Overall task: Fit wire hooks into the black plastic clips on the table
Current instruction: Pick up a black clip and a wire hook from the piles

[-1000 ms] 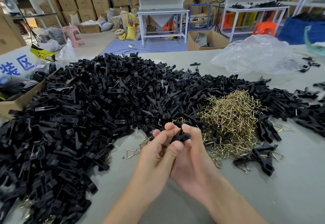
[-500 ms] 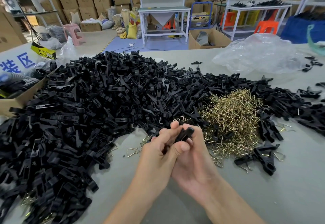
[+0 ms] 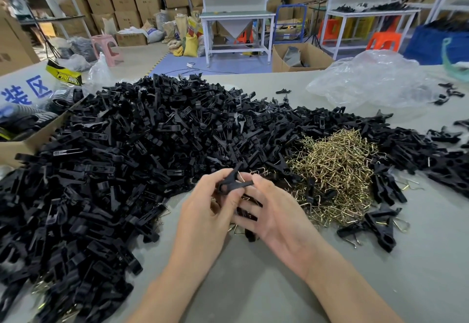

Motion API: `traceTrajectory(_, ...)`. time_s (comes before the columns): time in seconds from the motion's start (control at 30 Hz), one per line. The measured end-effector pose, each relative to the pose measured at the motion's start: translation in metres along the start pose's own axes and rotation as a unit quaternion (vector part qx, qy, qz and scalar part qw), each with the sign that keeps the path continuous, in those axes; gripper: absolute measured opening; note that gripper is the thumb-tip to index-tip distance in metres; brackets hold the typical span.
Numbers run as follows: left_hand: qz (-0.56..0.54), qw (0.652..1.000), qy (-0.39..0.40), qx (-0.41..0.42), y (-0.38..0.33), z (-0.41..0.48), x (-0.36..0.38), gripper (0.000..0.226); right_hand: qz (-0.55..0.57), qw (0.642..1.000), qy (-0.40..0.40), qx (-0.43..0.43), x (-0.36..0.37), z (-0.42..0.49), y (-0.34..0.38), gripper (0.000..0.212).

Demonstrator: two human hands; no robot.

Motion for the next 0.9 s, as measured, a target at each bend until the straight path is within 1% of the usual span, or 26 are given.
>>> traceTrajectory(0.17,0.033,0.998,0.029,0.045,-0.003,0.000,0.000,0.034,-0.093,0.993,-0.059,-0.036,0.000,-0.003,0.007,0.034)
traceTrajectory(0.3,0.045,0.997,0.048,0.038,-0.006,-0.004,0.001,0.038,-0.146,0.983,-0.094,-0.052,-0.004,-0.005,0.007,0.019)
traceTrajectory(0.37,0.049,0.997,0.049,0.030,-0.004,-0.005,0.001,0.046,-0.152,0.982,-0.100,-0.051,-0.006,-0.006,0.008,0.017)
traceTrajectory(0.4,0.058,0.996,0.050,0.034,-0.004,-0.006,0.001,0.046,-0.154,0.982,-0.102,-0.049,-0.006,-0.006,0.009,0.017)
traceTrajectory(0.57,0.088,0.993,0.050,0.055,-0.008,-0.006,-0.002,0.031,-0.157,0.981,-0.100,-0.050,-0.008,-0.007,0.011,0.017)
traceTrajectory(0.73,0.131,0.984,0.055,0.105,-0.016,-0.007,-0.004,0.021,-0.158,0.981,-0.105,-0.051,-0.008,-0.015,0.010,0.018)
traceTrajectory(0.9,0.116,0.987,0.067,0.093,-0.022,-0.012,0.006,0.024,-0.158,0.979,-0.122,-0.050,-0.008,-0.035,0.012,0.017)
Point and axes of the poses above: each hand's wrist, its own z-axis towards the middle knuckle, its own x-axis out of the palm, y = z × x, the point moved 2 cm from there along z, towards the middle knuckle, and after that the axes turned 11 degrees about x, right-handed, at the moved point
